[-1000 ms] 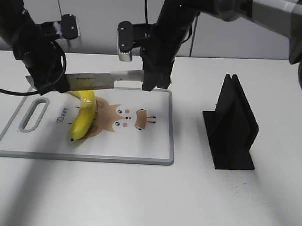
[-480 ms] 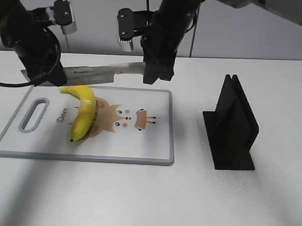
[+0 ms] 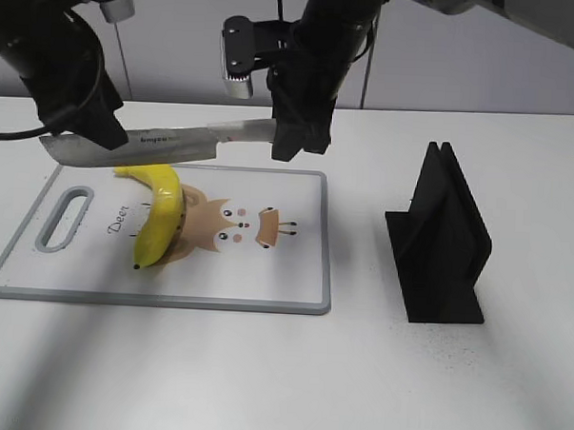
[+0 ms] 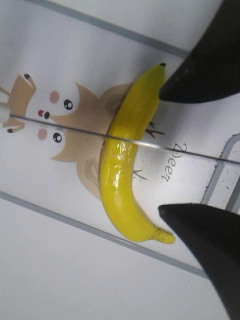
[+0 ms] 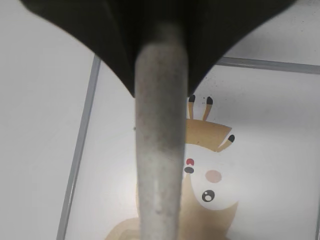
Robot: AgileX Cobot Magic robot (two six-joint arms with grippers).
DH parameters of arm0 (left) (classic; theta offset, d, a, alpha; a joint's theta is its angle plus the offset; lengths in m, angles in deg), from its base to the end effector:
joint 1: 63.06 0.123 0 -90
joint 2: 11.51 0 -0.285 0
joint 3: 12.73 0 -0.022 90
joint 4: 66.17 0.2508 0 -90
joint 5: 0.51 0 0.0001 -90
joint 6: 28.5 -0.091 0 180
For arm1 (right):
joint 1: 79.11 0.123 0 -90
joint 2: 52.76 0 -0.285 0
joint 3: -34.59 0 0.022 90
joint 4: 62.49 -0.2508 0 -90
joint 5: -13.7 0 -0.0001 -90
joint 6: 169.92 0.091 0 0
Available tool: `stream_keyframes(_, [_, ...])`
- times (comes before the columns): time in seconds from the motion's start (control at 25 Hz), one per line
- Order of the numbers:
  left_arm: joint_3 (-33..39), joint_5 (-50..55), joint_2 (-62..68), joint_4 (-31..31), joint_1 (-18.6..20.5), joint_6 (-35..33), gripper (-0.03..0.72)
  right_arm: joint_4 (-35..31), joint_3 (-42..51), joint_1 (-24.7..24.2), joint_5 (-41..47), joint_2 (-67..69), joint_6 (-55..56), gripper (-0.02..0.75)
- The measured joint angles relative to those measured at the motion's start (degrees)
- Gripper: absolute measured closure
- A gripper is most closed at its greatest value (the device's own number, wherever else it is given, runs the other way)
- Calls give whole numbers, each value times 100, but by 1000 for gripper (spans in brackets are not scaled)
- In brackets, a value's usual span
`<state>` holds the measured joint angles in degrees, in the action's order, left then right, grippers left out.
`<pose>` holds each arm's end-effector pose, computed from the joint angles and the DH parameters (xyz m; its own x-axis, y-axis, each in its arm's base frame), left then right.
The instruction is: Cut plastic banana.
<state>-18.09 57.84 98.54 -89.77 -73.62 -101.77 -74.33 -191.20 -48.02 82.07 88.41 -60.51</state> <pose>0.3620 -0.0990 0.2676 -0.2134 0.8710 -0.4426 0.9465 0.2965 0.1272 0.4186 0.2727 0.2145 0.1751 -0.9430 -0.2831 -0.9741 -0.1243 -0.1887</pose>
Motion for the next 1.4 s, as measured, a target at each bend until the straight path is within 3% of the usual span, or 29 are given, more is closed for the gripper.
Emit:
stream_keyframes(0.28, [0, 50, -828, 165, 0, 379, 88, 5, 0, 0, 6, -90, 254, 558])
stream_keyframes(0.6, [0, -15, -1828, 526, 0, 1289, 97, -5, 5, 0, 17, -423, 1090, 558])
stream_keyframes(0.8, [0, 19, -2358, 1311, 0, 2402, 98, -40, 18, 0, 27, -880, 1374, 558])
stream_keyframes(1.0, [0, 470, -2608, 1843, 0, 3851, 101, -76, 18, 0, 51, -1440, 2618, 558])
stream_keyframes(1.16, [60, 1078, -2610, 2036, 0, 4876, 101, 79, 18, 0, 62, -1859, 4081, 558])
stream_keyframes(1.4, [504, 1142, -2861, 2068, 0, 5957, 102, 488, 105, 0, 74, -2285, 5616, 558])
